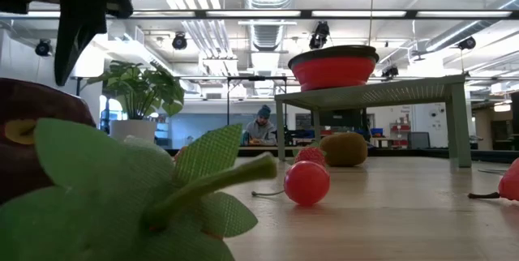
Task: Pick & Place Fruit
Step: Put the red apple into the red strainer bowl
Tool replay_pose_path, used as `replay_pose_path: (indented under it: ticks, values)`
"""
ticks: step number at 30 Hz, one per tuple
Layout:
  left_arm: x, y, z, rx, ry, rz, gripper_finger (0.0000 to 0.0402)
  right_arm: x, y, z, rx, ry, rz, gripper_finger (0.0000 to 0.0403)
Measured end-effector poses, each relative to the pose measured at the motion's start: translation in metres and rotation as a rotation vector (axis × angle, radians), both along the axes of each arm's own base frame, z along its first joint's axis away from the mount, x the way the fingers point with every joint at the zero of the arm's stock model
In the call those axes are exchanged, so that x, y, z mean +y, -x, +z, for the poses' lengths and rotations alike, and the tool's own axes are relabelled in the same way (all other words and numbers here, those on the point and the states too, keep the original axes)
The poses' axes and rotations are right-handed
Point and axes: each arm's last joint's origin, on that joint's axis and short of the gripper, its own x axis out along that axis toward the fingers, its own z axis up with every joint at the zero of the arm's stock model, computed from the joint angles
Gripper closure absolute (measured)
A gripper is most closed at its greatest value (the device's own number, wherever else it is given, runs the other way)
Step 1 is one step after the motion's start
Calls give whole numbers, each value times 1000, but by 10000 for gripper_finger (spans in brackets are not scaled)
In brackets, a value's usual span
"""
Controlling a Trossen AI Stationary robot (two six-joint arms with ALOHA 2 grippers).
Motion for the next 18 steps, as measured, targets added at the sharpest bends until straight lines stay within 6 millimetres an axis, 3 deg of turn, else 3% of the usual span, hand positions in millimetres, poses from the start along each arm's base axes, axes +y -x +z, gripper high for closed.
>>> replay_pose_path:
  ticks: [18]
  values:
    - [2, 1, -23, -6, 71, -18, 16, 0, 0, 0, -2, -1, -1, 285]
